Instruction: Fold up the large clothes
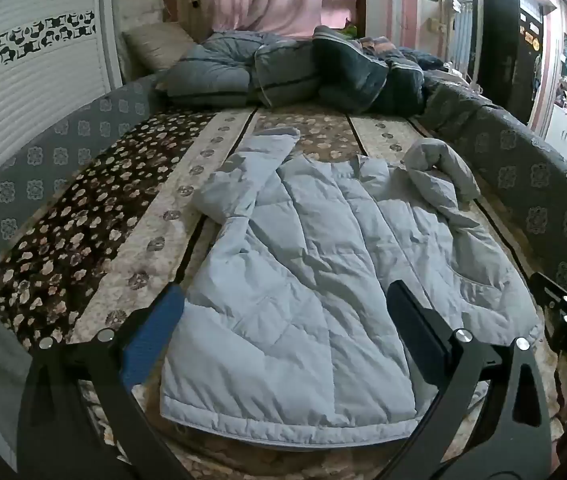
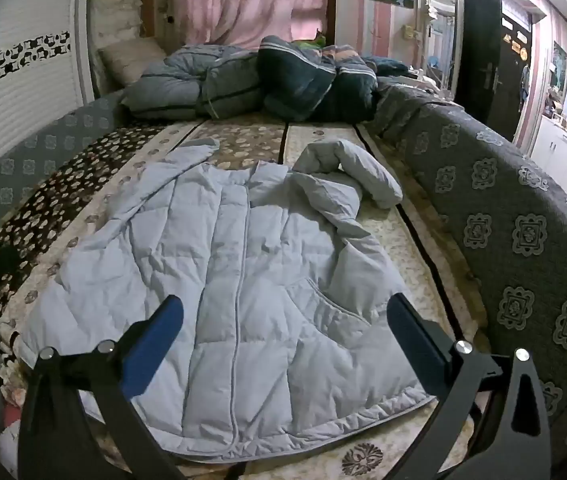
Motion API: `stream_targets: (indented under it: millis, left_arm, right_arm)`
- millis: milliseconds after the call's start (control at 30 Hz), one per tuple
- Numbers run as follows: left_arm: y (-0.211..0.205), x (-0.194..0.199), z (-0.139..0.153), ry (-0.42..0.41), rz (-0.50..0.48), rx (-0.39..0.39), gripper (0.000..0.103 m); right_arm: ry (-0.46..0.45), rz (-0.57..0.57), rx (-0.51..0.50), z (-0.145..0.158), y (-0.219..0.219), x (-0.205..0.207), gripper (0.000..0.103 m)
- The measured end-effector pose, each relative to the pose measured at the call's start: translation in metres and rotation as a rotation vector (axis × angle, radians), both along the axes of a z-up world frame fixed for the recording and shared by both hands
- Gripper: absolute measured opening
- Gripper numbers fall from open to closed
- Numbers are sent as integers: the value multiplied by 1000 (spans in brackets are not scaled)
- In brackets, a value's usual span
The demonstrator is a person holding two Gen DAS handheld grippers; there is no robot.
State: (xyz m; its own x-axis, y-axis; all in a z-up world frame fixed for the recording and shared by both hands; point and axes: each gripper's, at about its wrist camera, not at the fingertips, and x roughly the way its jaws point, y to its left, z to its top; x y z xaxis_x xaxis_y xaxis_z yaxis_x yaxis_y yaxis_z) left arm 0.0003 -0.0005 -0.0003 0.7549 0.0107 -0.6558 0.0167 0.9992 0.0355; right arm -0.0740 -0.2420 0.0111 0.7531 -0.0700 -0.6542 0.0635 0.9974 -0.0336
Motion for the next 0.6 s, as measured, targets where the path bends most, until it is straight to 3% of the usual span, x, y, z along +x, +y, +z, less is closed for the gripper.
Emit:
stream_targets:
  millis: [600]
  left_arm:
    - [-1, -3, -3, 11, 19, 12, 100]
  right_arm:
    - [-14, 4, 10, 5, -1, -2, 101]
